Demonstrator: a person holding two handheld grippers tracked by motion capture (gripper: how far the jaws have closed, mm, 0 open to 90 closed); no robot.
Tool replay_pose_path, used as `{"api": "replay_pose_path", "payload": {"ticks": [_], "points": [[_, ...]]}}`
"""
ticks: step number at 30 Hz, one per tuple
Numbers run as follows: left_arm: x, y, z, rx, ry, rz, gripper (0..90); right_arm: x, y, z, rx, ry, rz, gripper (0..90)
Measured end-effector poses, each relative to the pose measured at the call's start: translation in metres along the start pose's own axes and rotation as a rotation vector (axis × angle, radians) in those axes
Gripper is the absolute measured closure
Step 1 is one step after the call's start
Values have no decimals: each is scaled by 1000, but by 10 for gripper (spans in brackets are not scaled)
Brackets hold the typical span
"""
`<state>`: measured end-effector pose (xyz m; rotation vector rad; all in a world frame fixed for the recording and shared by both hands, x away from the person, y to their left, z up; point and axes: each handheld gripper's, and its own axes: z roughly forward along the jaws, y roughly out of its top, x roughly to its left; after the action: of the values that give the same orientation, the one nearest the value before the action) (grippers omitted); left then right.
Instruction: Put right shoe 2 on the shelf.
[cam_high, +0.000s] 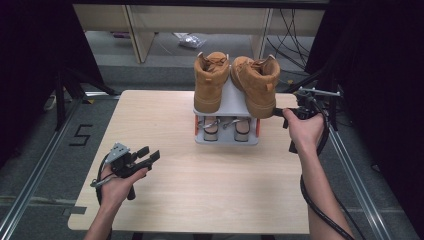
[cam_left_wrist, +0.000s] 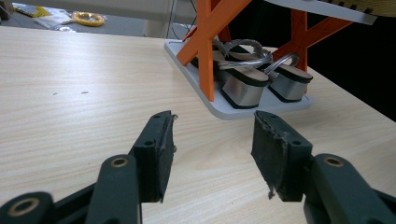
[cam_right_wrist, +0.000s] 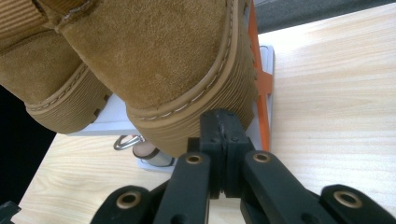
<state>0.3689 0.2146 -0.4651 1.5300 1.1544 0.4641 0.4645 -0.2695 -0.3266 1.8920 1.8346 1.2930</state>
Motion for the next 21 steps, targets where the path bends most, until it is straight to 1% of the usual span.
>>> {"api": "replay_pose_path", "payload": {"ticks": [1, 2, 3, 4, 5, 6, 7, 8, 9, 10, 11, 12, 13, 15, 16, 17, 18, 19, 20, 21], "points": [[0, 0, 0, 0, -5, 0, 476, 0, 0, 0, 1, 4, 5, 900], [0, 0, 0, -1, -4, 0, 476, 2, 0, 0, 6, 17, 37, 900], [0, 0, 1, 2, -3, 1, 476, 1, 0, 1, 3, 20, 16, 900], [0, -1, 1, 2, -4, 0, 476, 5, -1, 2, 10, 18, 51, 900], [0, -1, 1, 2, -5, 1, 476, 5, -1, 3, 10, 21, 47, 900], [0, -1, 1, 1, -6, 0, 476, 5, 0, 4, 5, 11, 19, 900], [-1, -1, 1, 1, -7, 0, 476, 6, 0, 6, 9, 15, 27, 900], [-1, -1, 1, 1, -7, 0, 477, 9, 0, 8, 16, 18, 53, 900], [-1, -1, 1, 2, -7, 0, 476, 7, 1, 10, 4, 15, 11, 900], [0, -1, 1, 1, -7, 0, 476, 9, 2, 12, 7, 11, 15, 900], [0, -1, 1, 2, -6, -1, 476, 12, 1, 13, 11, 18, 45, 900], [0, -1, 1, 2, -5, -2, 476, 10, 2, 16, -1, 13, 5, 900], [0, -1, 1, 3, -3, -4, 476, 12, 2, 16, 5, 16, 29, 900], [1, -1, 1, 2, -4, -4, 477, 13, 3, 18, 3, 10, 28, 900], [1, -1, 2, 3, -4, -5, 477, 15, 3, 18, 12, 9, 21, 900], [0, -2, 2, 2, -6, -5, 477, 13, 3, 20, 0, 14, 1, 900], [0, -2, 2, 3, -4, -7, 477, 16, 2, 21, 8, 21, 26, 900], [0, -2, 2, 3, -6, -7, 477, 17, 2, 21, 11, 20, 28, 900], [0, -1, 1, 1, -6, -4, 477, 17, 2, 20, 16, 23, 17, 900], [0, -1, 1, 0, -5, -3, 477, 19, 2, 21, 17, 20, 35, 900]]}}
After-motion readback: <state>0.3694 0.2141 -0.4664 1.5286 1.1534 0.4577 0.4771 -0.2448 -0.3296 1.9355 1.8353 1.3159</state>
